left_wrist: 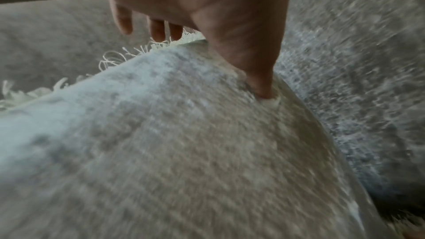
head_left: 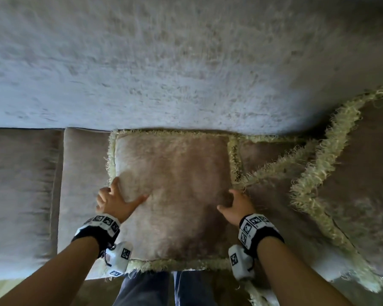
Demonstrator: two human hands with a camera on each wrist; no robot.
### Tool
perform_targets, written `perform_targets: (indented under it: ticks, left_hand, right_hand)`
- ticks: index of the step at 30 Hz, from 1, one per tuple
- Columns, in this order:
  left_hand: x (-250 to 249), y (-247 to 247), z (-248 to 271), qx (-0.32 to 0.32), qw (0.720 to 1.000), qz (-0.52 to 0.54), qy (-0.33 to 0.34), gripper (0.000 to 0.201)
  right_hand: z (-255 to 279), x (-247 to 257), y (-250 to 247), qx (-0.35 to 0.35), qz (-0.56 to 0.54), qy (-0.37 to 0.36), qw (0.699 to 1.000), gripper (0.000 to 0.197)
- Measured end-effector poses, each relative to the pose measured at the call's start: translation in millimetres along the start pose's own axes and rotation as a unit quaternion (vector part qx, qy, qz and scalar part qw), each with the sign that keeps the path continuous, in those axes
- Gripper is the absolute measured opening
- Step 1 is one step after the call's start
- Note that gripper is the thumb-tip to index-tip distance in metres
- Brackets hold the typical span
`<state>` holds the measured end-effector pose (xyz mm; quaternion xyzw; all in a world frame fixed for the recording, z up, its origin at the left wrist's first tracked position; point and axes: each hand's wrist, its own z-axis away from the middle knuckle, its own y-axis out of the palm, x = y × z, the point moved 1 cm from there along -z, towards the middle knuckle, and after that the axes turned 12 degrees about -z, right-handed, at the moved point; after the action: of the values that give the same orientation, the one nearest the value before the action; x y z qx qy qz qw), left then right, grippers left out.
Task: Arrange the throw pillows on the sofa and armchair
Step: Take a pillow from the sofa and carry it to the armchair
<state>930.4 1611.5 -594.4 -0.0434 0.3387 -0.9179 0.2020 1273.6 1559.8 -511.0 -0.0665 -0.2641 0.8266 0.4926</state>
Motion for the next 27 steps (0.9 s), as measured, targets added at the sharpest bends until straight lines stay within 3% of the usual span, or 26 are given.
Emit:
perform_targets:
  ticks: [7,12,17,27]
  left_hand:
    - [-6,3,-38,0.124,0.988,0.094,0.012,0.156]
    - [-8,3,-42,0.139,0.986,0.089,0.021,0.156]
    - [-5,15,-32,0.088,0.986,0.142,0.025,0.139]
    - [32,15,22,0.022,0.98,0.192,0.051,0.142]
  right_hand:
    - [-42,11,14,0.041,-0.063,0.013,0.997,0.136]
    - [-55,10,34,0.015,-0.051,0.023,0.998,0.152]
    - [-63,4,38,0.021,-0.12,0.001,0.993,0.154]
    - [-37,-15,47,0.013,-0.186,-0.106,0.977,0.118]
